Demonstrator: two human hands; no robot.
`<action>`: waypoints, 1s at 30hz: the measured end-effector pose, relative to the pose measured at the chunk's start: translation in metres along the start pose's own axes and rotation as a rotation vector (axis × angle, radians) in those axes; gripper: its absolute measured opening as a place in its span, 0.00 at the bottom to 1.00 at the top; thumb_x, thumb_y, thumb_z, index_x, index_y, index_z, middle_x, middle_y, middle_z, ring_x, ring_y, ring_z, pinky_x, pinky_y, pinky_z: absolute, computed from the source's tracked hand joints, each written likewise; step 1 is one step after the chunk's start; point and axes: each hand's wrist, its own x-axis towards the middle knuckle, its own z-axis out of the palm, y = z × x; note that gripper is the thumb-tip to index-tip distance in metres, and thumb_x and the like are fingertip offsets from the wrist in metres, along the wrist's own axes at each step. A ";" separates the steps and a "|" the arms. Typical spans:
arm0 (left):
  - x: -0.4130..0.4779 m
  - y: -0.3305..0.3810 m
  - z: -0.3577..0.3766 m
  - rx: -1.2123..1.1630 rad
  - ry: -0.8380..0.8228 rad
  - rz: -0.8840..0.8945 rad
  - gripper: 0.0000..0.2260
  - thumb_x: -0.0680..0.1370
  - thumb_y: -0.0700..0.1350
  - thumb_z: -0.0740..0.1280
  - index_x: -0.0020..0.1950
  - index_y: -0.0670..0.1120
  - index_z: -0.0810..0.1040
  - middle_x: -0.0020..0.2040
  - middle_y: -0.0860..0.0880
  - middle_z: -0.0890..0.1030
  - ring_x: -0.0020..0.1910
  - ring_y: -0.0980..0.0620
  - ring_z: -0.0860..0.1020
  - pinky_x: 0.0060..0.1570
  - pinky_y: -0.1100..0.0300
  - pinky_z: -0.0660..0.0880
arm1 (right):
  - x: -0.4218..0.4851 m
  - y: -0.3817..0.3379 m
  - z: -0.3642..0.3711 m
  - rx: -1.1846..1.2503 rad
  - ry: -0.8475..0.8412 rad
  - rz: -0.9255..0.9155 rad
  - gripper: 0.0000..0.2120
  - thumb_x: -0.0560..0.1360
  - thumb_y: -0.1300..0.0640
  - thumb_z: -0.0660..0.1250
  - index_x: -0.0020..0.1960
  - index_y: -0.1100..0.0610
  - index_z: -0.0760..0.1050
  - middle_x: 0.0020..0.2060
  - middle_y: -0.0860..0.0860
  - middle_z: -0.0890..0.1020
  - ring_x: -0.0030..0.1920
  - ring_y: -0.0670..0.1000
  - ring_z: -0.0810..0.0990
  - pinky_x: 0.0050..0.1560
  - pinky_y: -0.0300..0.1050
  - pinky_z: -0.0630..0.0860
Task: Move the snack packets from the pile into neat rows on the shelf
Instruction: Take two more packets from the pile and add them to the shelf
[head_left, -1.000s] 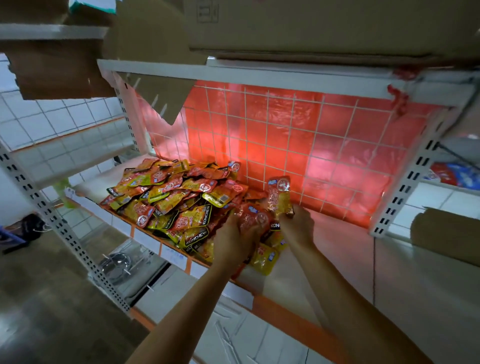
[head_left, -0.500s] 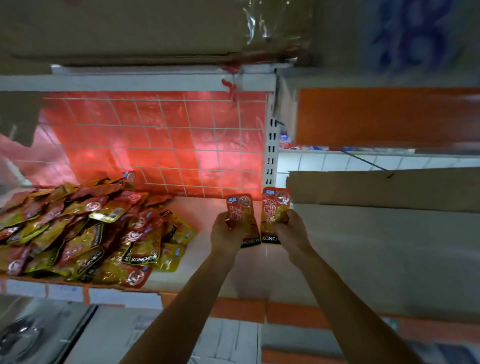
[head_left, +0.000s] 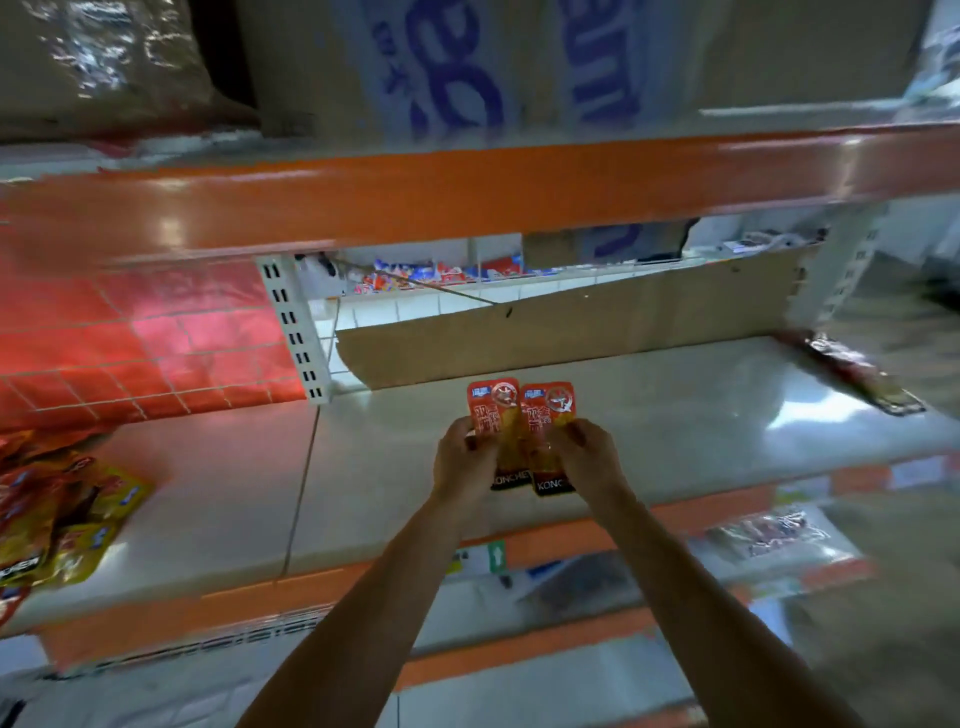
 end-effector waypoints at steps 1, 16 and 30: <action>-0.006 0.001 0.017 -0.009 -0.023 0.004 0.15 0.77 0.48 0.68 0.62 0.48 0.75 0.53 0.49 0.81 0.51 0.51 0.80 0.55 0.48 0.78 | 0.000 0.006 -0.017 0.016 0.009 0.001 0.17 0.67 0.44 0.69 0.43 0.58 0.77 0.36 0.56 0.80 0.36 0.57 0.78 0.37 0.50 0.73; -0.037 0.022 0.223 -0.050 -0.309 -0.081 0.04 0.78 0.45 0.66 0.53 0.51 0.75 0.49 0.48 0.81 0.46 0.49 0.81 0.46 0.49 0.81 | 0.012 0.067 -0.216 0.026 0.276 0.055 0.15 0.68 0.44 0.63 0.43 0.56 0.77 0.38 0.57 0.83 0.40 0.61 0.83 0.41 0.62 0.80; 0.035 0.037 0.398 0.116 -0.373 0.035 0.06 0.78 0.47 0.67 0.51 0.46 0.79 0.48 0.47 0.82 0.48 0.49 0.81 0.47 0.55 0.78 | 0.104 0.081 -0.334 0.062 0.478 0.099 0.06 0.76 0.60 0.66 0.53 0.54 0.75 0.47 0.55 0.82 0.46 0.55 0.83 0.49 0.54 0.81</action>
